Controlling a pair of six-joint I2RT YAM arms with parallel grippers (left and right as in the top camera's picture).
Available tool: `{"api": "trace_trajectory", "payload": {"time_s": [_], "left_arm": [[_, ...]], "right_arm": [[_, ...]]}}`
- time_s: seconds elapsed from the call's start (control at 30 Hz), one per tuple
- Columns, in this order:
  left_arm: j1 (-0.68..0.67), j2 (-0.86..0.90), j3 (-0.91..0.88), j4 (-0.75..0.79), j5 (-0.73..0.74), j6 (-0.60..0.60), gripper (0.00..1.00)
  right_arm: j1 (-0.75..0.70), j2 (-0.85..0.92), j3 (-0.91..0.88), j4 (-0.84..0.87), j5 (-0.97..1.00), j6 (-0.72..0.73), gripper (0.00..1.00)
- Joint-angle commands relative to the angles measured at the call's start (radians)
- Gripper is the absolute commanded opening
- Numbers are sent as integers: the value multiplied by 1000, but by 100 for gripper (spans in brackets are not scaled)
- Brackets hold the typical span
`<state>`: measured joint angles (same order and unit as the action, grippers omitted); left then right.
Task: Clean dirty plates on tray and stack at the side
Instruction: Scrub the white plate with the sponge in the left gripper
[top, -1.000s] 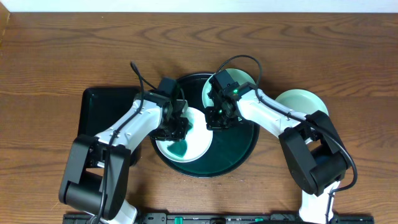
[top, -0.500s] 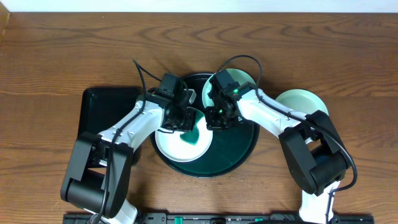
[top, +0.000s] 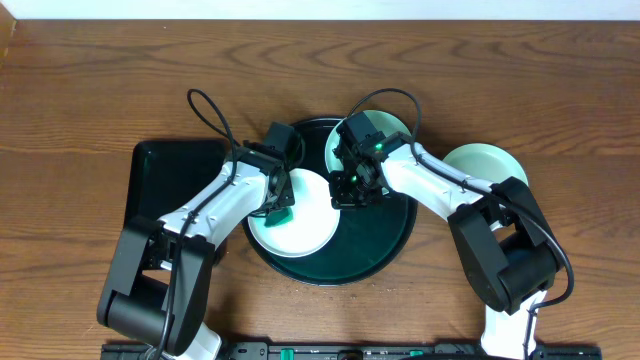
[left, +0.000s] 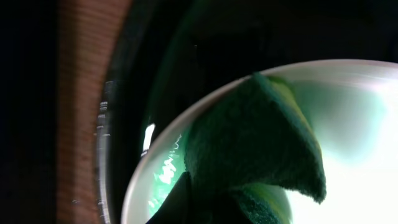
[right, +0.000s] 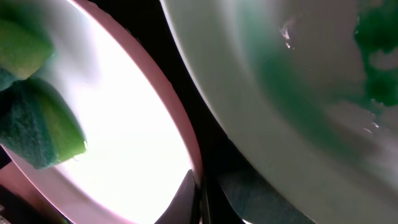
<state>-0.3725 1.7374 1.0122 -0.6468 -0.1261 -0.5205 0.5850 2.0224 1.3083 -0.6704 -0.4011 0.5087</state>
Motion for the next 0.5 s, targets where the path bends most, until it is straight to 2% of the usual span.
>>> {"api": "trace_trajectory", "payload": {"time_s": [0.0, 0.1, 0.2, 0.33, 0.4, 0.47], "left_arm": [[29, 26, -23, -40, -150, -39, 7], [29, 26, -23, -54, 55, 56, 7], [29, 26, -23, -55, 322, 161, 7], [29, 26, -23, -46, 640, 349, 7], [29, 26, -23, -34, 727, 402, 7], [29, 26, -23, -10, 736, 401, 7]], "right_arm": [[-10, 25, 12, -2, 33, -1, 1], [-10, 25, 12, -2, 33, -1, 1], [-10, 25, 12, -2, 28, -1, 1], [-10, 25, 12, 2, 26, -1, 1], [-10, 25, 12, 1, 26, -1, 1], [-10, 25, 12, 1, 26, -1, 1]]}}
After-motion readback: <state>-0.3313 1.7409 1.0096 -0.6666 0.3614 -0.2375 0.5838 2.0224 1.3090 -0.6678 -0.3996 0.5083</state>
